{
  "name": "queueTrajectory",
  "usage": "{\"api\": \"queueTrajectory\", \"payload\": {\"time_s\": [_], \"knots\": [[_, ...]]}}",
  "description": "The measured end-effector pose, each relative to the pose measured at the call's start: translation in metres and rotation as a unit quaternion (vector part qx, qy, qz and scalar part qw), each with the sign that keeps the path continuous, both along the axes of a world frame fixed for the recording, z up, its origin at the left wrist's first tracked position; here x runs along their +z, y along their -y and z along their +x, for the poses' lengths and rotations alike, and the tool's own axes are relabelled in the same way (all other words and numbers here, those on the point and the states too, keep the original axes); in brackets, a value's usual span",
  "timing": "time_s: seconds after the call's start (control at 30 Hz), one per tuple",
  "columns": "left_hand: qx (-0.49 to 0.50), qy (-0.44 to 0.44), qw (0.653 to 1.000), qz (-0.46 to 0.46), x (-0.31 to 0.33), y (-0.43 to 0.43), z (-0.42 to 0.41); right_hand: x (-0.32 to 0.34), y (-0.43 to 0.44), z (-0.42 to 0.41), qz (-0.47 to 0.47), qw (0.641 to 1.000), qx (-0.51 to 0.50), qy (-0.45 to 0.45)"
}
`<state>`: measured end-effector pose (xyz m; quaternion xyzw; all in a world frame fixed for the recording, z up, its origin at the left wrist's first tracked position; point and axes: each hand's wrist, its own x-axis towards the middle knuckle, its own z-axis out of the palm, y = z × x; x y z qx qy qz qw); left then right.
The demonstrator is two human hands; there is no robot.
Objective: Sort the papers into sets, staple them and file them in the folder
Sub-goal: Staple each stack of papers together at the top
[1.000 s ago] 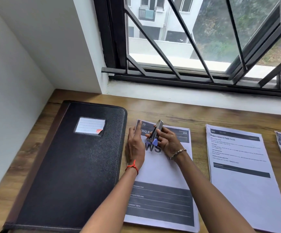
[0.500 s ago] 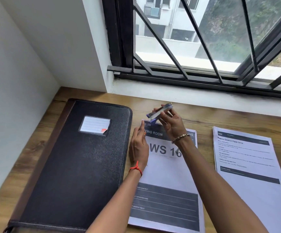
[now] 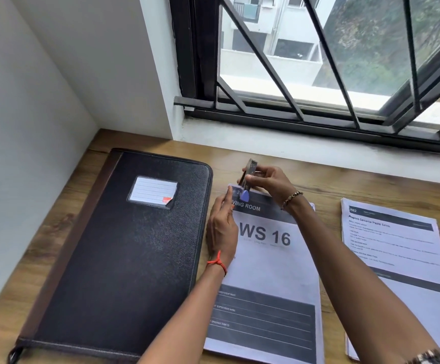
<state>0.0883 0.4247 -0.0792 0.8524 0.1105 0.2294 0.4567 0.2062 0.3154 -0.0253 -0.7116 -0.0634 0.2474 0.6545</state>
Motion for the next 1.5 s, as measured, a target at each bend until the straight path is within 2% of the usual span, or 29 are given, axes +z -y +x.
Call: {"api": "queueTrajectory", "payload": {"time_s": [0.2, 0.3, 0.43, 0.67, 0.8, 0.93, 1.1, 1.3, 1.5], "knots": [[-0.005, 0.012, 1.0, -0.023, 0.005, -0.001, 0.0, -0.001, -0.009, 0.001, -0.092, 0.99, 0.108, -0.014], [-0.003, 0.017, 0.999, -0.032, 0.009, 0.0, 0.0, 0.002, -0.012, 0.004, -0.095, 0.986, 0.137, -0.022], [-0.002, 0.009, 0.998, -0.065, 0.012, 0.0, 0.001, -0.001, -0.016, 0.004, -0.082, 0.988, 0.124, -0.033], [-0.016, -0.126, 0.985, -0.114, 0.024, -0.006, -0.001, -0.002, -0.018, 0.001, -0.058, 0.992, 0.101, -0.05], [-0.085, -0.23, 0.956, -0.161, 0.045, -0.026, 0.009, -0.002, -0.019, -0.002, -0.036, 0.994, 0.086, -0.058], [-0.053, -0.296, 0.932, -0.201, 0.054, -0.025, 0.023, -0.001, -0.021, -0.006, -0.043, 0.996, 0.068, -0.047], [0.001, -0.308, 0.942, -0.134, 0.037, -0.018, 0.028, -0.008, -0.022, -0.012, -0.034, 0.999, 0.011, -0.041], [0.009, -0.298, 0.948, -0.109, 0.037, -0.013, 0.024, -0.007, -0.024, -0.016, -0.014, 0.999, 0.004, -0.05], [-0.076, -0.249, 0.945, -0.198, 0.05, -0.025, 0.01, -0.005, -0.023, -0.011, -0.076, 0.996, 0.034, -0.035]]}}
